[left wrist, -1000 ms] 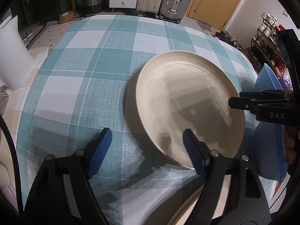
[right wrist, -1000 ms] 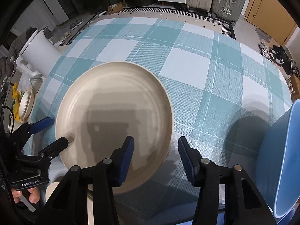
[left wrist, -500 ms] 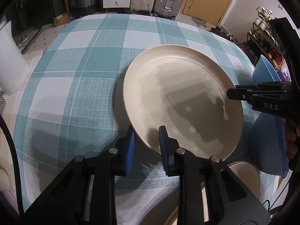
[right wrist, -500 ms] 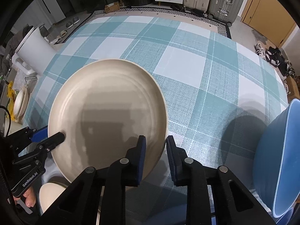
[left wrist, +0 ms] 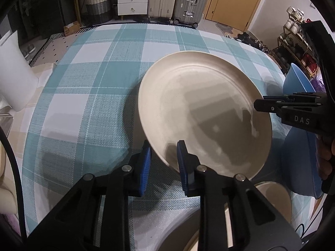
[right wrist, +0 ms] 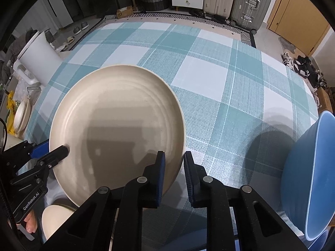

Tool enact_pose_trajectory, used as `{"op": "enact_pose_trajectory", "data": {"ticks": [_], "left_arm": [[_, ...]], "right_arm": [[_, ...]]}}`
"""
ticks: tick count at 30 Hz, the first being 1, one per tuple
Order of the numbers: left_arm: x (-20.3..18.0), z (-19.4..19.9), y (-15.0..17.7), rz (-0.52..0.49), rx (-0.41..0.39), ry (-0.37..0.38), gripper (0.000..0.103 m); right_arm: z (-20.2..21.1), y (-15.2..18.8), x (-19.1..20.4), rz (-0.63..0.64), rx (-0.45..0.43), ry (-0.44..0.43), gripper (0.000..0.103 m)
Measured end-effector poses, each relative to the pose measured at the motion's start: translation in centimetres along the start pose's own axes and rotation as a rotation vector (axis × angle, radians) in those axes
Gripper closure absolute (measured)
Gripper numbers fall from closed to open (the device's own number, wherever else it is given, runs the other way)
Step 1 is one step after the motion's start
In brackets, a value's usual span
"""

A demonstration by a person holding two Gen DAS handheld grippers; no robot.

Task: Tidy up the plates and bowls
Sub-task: 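Lift the cream plate with both tools and carry it toward the plate stack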

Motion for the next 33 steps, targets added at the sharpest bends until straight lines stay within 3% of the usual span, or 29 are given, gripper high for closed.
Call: {"op": "enact_pose_trajectory", "data": {"ticks": [33], "left_arm": [[-0.7, 9.6, 1.4, 0.003, -0.117, -0.016, 0.081]], "right_arm": [[8.8, 1.0, 3.0, 0.02, -0.174, -0.013, 0.084]]}}
Point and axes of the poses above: each gripper's, at about its wrist camera, not at the fingertips, and z roughly against the way its jaws point, x to its left, y to its underside, the point moved 8 cm from there along -z, roughly the way its jaws point
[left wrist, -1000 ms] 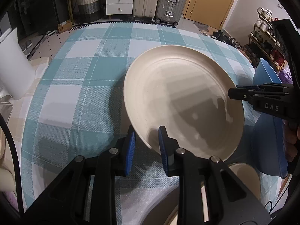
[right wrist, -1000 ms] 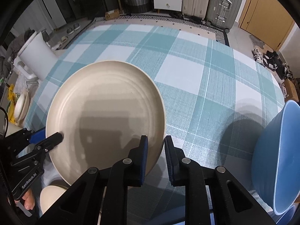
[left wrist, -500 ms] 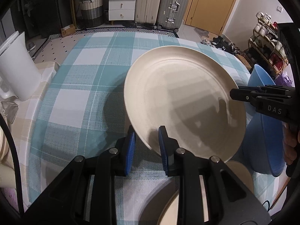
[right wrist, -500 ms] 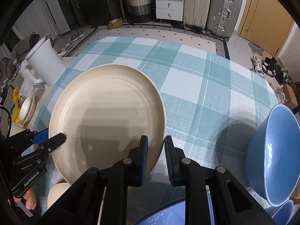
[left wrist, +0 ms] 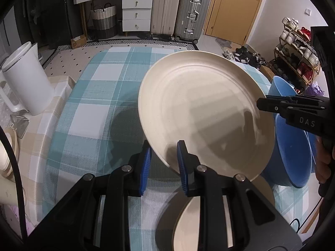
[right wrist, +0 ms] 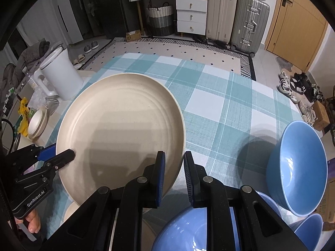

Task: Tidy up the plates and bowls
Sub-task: 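Lift the cream plate with both tools and carry it toward the plate stack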

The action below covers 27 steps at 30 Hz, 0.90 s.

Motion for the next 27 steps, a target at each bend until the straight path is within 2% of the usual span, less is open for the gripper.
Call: {"op": "enact_pose_trajectory", "data": {"ticks": [16, 27], "left_arm": [[-1.9, 4.8, 1.9, -0.025, -0.047, -0.01, 0.081], [-2.2, 6.8, 3.4, -0.034, -0.068, -0.004, 0.081]], "right_arm": [[4.3, 1.9, 0.8, 0.005, -0.064, -0.002, 0.084], [6.1, 3.8, 1.6, 0.01, -0.089, 0.0, 0.084]]}}
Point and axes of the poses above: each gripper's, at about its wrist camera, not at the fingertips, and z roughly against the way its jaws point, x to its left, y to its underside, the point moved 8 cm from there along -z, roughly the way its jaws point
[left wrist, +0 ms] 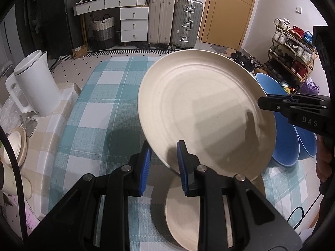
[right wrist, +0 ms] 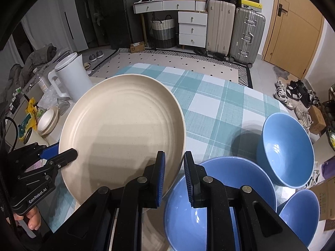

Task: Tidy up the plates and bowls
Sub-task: 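Lift the cream plate with both tools and carry it toward the plate stack, then carry the held cream plate with both tools over the cream plate stack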

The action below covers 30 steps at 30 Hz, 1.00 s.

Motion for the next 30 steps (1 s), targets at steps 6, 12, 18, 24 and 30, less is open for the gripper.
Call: {"op": "enact_pose_trajectory", "data": {"ticks": [6, 12, 18, 24, 30], "left_arm": [[0.0, 0.9, 1.1, -0.004, -0.008, -0.003, 0.081], [0.0, 1.6, 2.5, -0.007, -0.02, -0.004, 0.081], [0.1, 2.2, 3.7, -0.003, -0.028, 0.0, 0.081], [0.1, 2.6, 4.3, -0.004, -0.03, 0.001, 0.081], [0.1, 3.5, 5.5, -0.012, -0.036, -0.001, 0.081]], "right_arm": [[0.6, 0.9, 0.6, 0.001, -0.016, -0.005, 0.084], [1.4, 2.1, 1.3, 0.006, -0.03, -0.006, 0.084], [1.9, 3.5, 1.8, 0.012, -0.038, 0.0, 0.084], [2.2, 4.4, 2.2, 0.014, -0.039, 0.003, 0.084], [2.7, 5.2, 2.6, 0.013, -0.043, -0.002, 0.084]]}}
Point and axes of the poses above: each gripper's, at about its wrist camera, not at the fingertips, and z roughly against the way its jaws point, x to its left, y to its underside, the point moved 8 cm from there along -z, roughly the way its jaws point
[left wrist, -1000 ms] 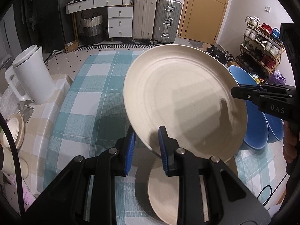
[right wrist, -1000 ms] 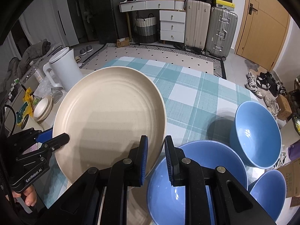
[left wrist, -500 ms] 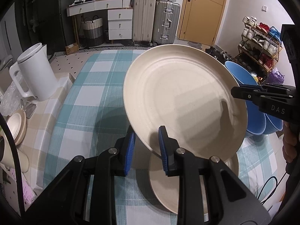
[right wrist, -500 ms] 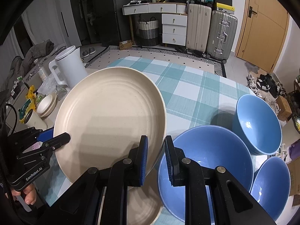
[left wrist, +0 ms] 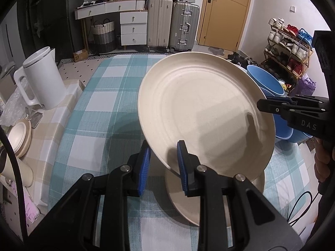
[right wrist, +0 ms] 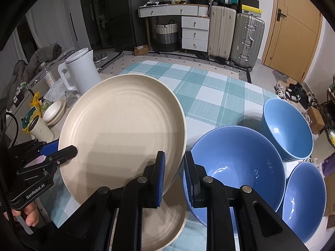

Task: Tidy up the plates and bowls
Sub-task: 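Carry the held cream plate with both tools over the cream plate stack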

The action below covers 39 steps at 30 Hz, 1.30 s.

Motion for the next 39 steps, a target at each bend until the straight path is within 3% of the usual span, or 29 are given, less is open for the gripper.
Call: {"op": "enact_pose_trajectory", "data": {"ticks": [23, 39], "left_arm": [[-0.8, 1.0, 3.1, -0.037, 0.02, 0.002, 0.081], [-0.9, -0.7, 5.7, -0.048, 0.067, 0.002, 0.081]], "right_arm": [[0.9, 4.0, 0.3, -0.044, 0.001, -0.017, 0.084], [-0.2, 7.2, 0.3, -0.064, 0.038, -0.016, 0.084]]}}
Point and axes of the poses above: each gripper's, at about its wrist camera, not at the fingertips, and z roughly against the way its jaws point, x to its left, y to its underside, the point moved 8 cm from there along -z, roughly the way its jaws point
